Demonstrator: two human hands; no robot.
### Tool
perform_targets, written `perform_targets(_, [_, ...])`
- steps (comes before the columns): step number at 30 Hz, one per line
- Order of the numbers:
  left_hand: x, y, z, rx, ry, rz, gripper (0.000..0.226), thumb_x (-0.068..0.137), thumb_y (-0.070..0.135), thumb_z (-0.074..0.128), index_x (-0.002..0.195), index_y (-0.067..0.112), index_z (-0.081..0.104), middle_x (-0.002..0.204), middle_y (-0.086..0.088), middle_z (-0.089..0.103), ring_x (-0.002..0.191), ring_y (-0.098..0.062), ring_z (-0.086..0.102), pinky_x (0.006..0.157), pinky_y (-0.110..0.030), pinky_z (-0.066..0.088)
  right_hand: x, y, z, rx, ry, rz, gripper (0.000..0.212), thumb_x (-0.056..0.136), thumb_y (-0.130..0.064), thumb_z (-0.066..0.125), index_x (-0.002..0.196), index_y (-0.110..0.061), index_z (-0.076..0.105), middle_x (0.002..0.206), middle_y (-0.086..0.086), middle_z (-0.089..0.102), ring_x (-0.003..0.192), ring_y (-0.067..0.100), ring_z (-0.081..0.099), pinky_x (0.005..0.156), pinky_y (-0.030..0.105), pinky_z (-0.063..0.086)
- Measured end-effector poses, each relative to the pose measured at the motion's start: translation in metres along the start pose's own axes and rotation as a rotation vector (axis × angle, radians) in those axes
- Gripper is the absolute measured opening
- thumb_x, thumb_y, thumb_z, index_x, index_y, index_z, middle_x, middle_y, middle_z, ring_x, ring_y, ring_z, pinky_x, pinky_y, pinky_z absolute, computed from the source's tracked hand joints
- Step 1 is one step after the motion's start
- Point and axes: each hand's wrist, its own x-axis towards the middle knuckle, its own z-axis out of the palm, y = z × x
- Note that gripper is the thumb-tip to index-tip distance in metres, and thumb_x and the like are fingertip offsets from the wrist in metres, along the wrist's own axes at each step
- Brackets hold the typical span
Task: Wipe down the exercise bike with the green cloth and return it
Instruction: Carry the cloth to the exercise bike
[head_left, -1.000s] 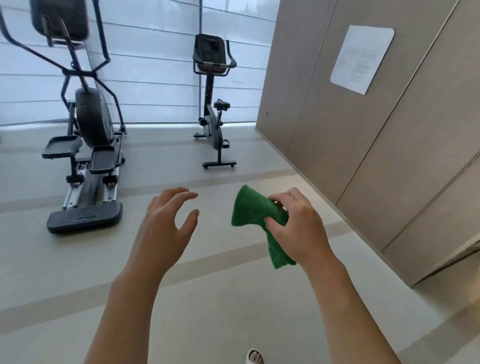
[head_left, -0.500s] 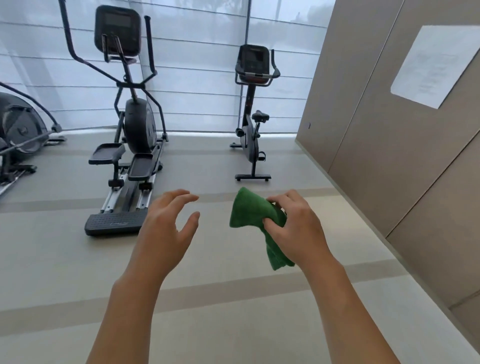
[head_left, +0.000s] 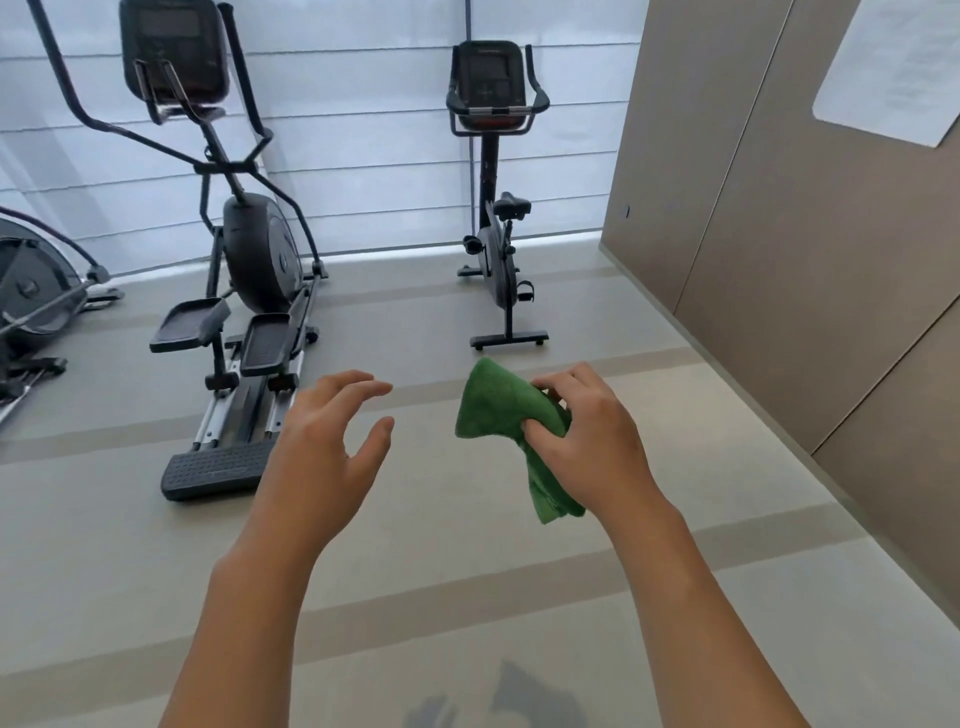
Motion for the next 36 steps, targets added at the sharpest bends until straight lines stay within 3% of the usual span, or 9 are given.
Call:
perform_targets(11, [0.115,-0.052,0.045,-0.07,-0.084,0.018,0.032,0.1,0.025,0.066,0.131,0.026,0.067,0.137,0.013,0.056,0.133,-0.011,0.049,0.109,-0.029,0.036,0.093,0.039,0.058,-0.014,0.004,0.08,0.032,0.087,-0.027,0.073,0.117,-0.036,0.068,0.101,-0.021,0.051,0.089,0.003,0.054,0.069,0.018,0.043])
perform_targets(22, [0.265,-0.141,0.036,-0.156,-0.118,0.068,0.031,0.101,0.028,0.065,0.131,0.027,0.068,0.138,0.013,0.056,0.132,-0.013,0.051,0.111,-0.034,0.041,0.224,0.011,0.116,-0.123,0.055,0.155,0.029,0.087,-0.028,0.072,0.115,-0.032,0.07,0.102,-0.017,0.053,0.087,0.007,0.055,0.07,0.027,0.047])
perform_targets(36, [0.364,-0.218,0.055,-0.218,-0.08,0.075,0.03,0.1,0.027,0.066,0.13,0.027,0.069,0.136,0.014,0.057,0.13,-0.012,0.051,0.105,-0.027,0.037,0.325,0.004,0.168,-0.182,0.072,0.131,0.03,0.088,-0.028,0.074,0.117,-0.033,0.068,0.104,-0.017,0.054,0.092,0.009,0.057,0.076,0.035,0.055])
